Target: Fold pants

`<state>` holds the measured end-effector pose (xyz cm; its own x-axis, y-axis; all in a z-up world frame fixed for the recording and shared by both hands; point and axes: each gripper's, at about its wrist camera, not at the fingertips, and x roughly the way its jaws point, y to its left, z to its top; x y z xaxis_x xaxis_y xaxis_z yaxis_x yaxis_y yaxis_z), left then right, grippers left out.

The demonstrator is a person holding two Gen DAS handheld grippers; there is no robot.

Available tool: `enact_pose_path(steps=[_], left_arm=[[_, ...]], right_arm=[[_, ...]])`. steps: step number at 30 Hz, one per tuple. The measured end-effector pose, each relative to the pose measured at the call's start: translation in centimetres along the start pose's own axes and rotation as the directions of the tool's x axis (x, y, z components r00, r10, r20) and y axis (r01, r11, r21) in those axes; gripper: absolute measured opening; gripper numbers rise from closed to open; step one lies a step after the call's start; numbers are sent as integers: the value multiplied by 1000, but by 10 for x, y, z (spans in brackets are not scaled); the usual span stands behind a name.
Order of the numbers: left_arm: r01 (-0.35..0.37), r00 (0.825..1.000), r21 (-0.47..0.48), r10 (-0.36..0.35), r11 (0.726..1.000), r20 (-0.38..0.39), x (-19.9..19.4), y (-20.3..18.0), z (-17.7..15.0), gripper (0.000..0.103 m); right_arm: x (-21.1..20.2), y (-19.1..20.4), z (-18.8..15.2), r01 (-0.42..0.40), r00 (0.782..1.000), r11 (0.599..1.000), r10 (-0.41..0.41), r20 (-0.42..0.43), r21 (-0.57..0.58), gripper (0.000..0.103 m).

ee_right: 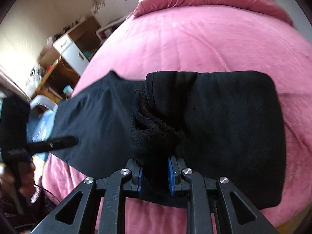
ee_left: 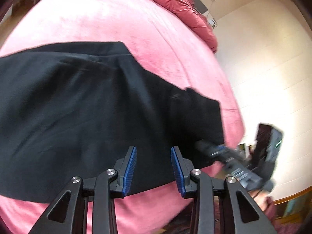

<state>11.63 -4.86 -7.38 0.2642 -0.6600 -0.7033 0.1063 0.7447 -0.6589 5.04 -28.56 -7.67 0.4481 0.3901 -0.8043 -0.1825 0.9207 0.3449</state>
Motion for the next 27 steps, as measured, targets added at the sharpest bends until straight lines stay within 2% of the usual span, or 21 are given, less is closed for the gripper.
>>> enact_pose_path(steps=[2, 4, 6, 7, 8, 9, 11, 13, 16, 20, 21, 23, 25, 27], left_arm=[[58, 998, -33, -58, 998, -17, 6, -4, 5, 41], [101, 994, -71, -104, 992, -31, 14, -4, 11, 58], [149, 987, -122, -155, 981, -41, 25, -3, 17, 68], [155, 986, -134, -163, 979, -46, 28, -3, 19, 68], [156, 985, -148, -165, 977, -54, 32, -5, 22, 68], [154, 985, -153, -164, 976, -61, 37, -6, 24, 68], [151, 983, -155, -165, 976, -80, 44, -8, 26, 68], [144, 981, -159, -162, 977, -103, 53, -11, 27, 68], [111, 981, -165, -135, 980, -143, 68, -14, 28, 68], [38, 974, -154, -70, 987, -213, 92, -20, 29, 66], [23, 972, -150, -57, 988, -227, 97, -22, 28, 65], [0, 968, -124, -31, 992, -248, 107, -30, 28, 51], [-27, 965, -92, 2, 995, -263, 115, -38, 30, 27], [-57, 967, -23, 50, 998, -251, 117, -51, 31, 19]], right_arm=[[11, 8, -3, -8, 1000, 1000, 8, -22, -15, 20], [18, 18, -11, -1, 999, 999, 0, -35, -41, 20], [23, 22, -16, 2, 999, 998, -5, -43, -64, 26], [24, 24, -18, 5, 999, 997, -8, -41, -75, 28], [22, 25, -16, -4, 999, 996, 0, -39, -84, 35], [19, 24, -18, -36, 998, 995, 32, -46, -88, 47], [11, 22, -25, -159, 986, 985, 154, -69, -70, 56], [-4, 11, -33, -202, 978, 978, 199, -59, -49, 56], [-32, -21, -50, -177, 984, 984, 178, -25, 21, 56], [-68, -70, -70, -76, 997, 987, 74, 19, 140, 56], [-76, -82, -76, -52, 998, 983, 47, 29, 177, 56], [-90, -106, -90, -7, 999, 968, -4, 44, 251, 56], [-99, -125, -94, 42, 998, 955, -55, 37, 295, 56], [-100, -140, -105, 84, 995, 938, -95, 16, 337, 56]])
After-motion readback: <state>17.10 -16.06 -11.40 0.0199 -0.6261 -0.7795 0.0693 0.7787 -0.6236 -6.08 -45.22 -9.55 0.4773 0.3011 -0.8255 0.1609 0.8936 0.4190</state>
